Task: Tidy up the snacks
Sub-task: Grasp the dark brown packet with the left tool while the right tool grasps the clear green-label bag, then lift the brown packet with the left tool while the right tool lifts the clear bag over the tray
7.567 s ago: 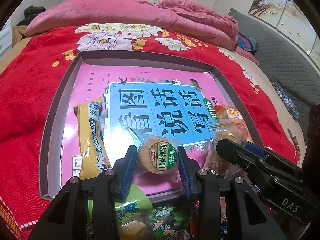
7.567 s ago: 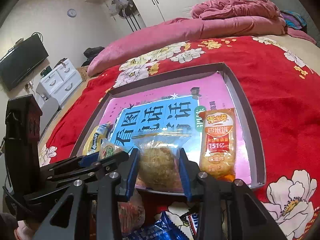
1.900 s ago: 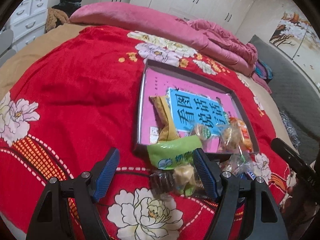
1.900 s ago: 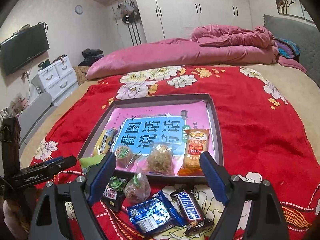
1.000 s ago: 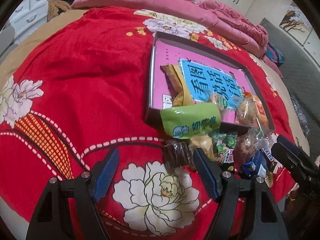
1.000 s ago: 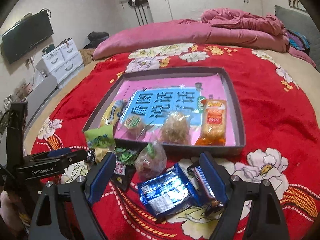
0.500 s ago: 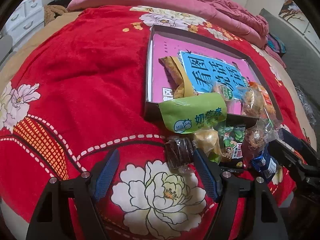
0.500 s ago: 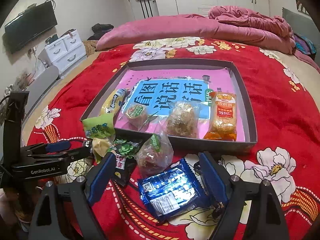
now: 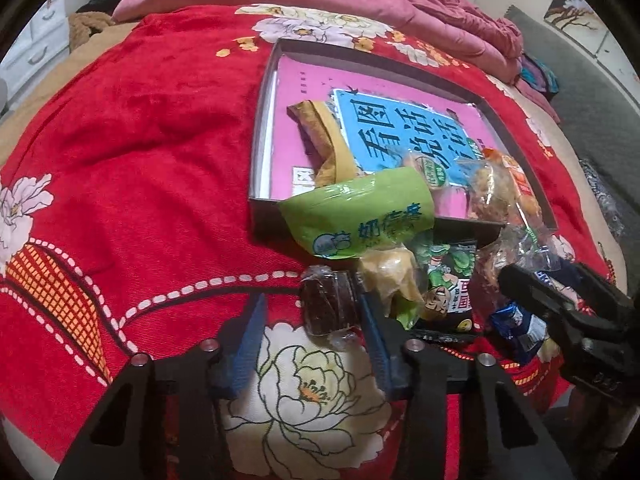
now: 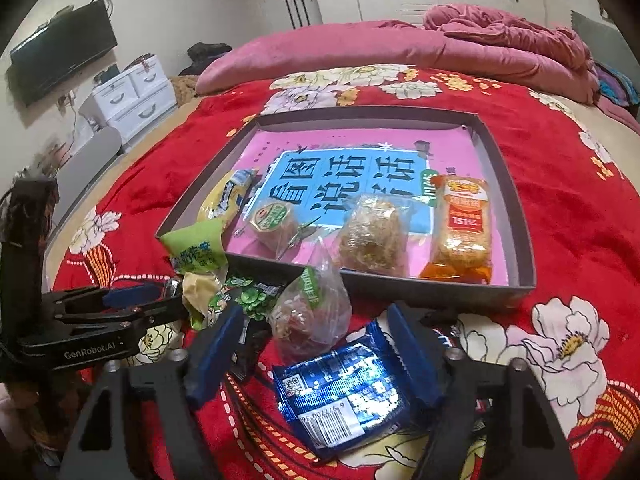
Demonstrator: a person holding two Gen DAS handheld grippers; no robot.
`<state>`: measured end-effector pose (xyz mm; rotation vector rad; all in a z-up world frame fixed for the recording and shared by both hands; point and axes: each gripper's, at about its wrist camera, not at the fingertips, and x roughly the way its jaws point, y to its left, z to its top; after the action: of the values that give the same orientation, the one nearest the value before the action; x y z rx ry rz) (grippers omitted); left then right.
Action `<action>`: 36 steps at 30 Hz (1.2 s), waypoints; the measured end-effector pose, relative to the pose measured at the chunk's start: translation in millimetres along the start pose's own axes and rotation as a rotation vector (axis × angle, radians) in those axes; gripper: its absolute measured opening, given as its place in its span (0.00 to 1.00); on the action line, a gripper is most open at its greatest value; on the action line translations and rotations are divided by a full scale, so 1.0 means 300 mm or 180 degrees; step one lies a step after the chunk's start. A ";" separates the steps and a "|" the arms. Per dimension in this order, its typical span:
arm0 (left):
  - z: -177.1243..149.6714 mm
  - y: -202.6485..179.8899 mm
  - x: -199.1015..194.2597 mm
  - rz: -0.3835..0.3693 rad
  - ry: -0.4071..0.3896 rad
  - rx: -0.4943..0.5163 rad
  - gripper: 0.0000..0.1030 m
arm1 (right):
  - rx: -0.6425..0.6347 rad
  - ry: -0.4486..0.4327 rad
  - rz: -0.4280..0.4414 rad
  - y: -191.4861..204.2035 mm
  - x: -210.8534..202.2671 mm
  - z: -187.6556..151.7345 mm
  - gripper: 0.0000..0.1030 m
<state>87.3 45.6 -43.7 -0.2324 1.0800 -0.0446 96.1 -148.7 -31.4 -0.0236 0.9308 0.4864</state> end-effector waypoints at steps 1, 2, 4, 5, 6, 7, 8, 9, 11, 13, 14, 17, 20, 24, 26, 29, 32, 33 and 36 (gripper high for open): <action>0.001 -0.001 0.001 -0.0015 0.0003 -0.0003 0.44 | -0.0016 0.0004 0.0017 0.004 0.003 -0.001 0.61; 0.002 0.000 0.001 -0.0026 0.0002 -0.0009 0.44 | -0.0044 0.0009 0.0035 0.010 0.008 -0.001 0.59; 0.003 0.007 0.002 -0.0065 0.0014 -0.0046 0.43 | -0.0114 0.0043 0.0070 0.024 0.020 -0.003 0.50; 0.005 0.011 0.004 -0.0090 0.0021 -0.0076 0.43 | -0.0137 0.0062 0.0066 0.028 0.025 -0.005 0.49; 0.007 0.016 0.007 -0.0120 0.0032 -0.0113 0.43 | -0.0166 0.0092 0.0047 0.034 0.034 -0.008 0.47; 0.008 0.023 0.009 -0.0151 0.0045 -0.0152 0.43 | -0.0189 0.0106 0.0034 0.037 0.039 -0.010 0.45; 0.008 0.028 0.011 -0.0174 0.0052 -0.0188 0.43 | -0.0213 0.0110 0.0032 0.040 0.043 -0.011 0.43; 0.006 0.032 0.011 -0.0196 0.0057 -0.0221 0.43 | -0.0227 0.0113 0.0038 0.041 0.045 -0.011 0.37; 0.008 0.039 0.012 -0.0231 0.0064 -0.0275 0.43 | -0.0215 0.0105 0.0072 0.037 0.043 -0.011 0.37; 0.009 0.043 0.012 -0.0252 0.0073 -0.0299 0.42 | -0.0205 0.0090 0.0089 0.033 0.037 -0.011 0.36; 0.010 0.043 0.011 -0.0269 0.0076 -0.0306 0.38 | -0.0200 0.0080 0.0098 0.031 0.033 -0.011 0.36; 0.008 0.039 0.023 -0.0370 0.0146 -0.0329 0.28 | -0.0183 0.0039 0.0119 0.021 0.023 -0.006 0.36; 0.007 0.027 0.029 -0.0340 0.0177 -0.0283 0.27 | -0.0121 -0.0017 0.0160 0.006 0.008 0.000 0.36; 0.009 0.025 0.031 -0.0355 0.0180 -0.0284 0.27 | -0.0031 -0.0048 0.0216 -0.013 -0.002 0.004 0.36; 0.010 0.027 0.029 -0.0374 0.0174 -0.0305 0.27 | -0.0001 -0.0065 0.0231 -0.019 -0.006 0.007 0.36; 0.009 0.030 0.021 -0.0380 0.0148 -0.0305 0.27 | 0.0041 -0.0092 0.0268 -0.026 -0.012 0.008 0.36; 0.007 0.031 0.008 -0.0396 0.0124 -0.0322 0.27 | 0.0052 -0.0105 0.0277 -0.030 -0.016 0.008 0.36; 0.006 0.031 0.002 -0.0405 0.0112 -0.0326 0.27 | 0.0055 -0.0109 0.0283 -0.031 -0.017 0.008 0.36; 0.001 0.032 -0.022 -0.0406 0.0060 -0.0320 0.27 | 0.0051 -0.0121 0.0296 -0.032 -0.019 0.009 0.36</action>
<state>83.8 56.0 -39.8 -0.3921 1.0862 -0.1072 99.4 -159.0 -27.1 0.0436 0.9013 0.5635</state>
